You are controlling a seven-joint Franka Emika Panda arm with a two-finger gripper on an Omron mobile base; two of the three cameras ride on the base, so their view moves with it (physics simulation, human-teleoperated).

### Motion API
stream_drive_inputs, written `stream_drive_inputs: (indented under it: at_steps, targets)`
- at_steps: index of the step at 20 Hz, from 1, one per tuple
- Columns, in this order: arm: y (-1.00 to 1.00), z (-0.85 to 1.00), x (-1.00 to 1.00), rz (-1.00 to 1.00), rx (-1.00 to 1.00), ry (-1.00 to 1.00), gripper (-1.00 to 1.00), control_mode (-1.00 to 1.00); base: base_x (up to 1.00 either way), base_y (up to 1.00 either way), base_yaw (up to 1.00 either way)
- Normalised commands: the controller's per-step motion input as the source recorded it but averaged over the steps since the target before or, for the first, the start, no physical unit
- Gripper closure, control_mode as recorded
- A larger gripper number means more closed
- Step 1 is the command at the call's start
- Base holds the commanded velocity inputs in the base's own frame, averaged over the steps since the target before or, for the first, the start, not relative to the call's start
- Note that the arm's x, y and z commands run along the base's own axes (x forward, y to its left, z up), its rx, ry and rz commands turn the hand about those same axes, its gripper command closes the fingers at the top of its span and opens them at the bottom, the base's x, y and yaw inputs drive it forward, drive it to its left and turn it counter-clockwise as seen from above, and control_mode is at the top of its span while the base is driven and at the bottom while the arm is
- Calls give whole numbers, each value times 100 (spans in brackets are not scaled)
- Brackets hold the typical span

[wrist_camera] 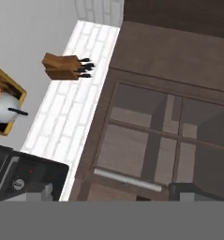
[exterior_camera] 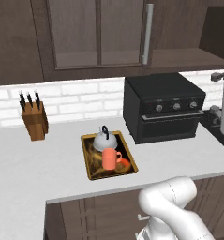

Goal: Pick the kettle from the counter and place it on the tray. Then pick the mug from the cabinet and place it on the tray. Then close the cabinet doors.

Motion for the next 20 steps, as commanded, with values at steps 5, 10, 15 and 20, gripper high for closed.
stream_drive_inputs:
  at_steps: [5,10,15,20]
  targets:
    - [-8,0,-54,0,-12,0,-100,-100,0,0,0]
    - [-19,0,-42,0,-12,1,-100,-100,0,0,0]
    - [-32,0,-27,0,-8,5,-100,-100,0,0,0]
    - [-38,0,-13,-3,-11,14,-100,-100,0,0,0]
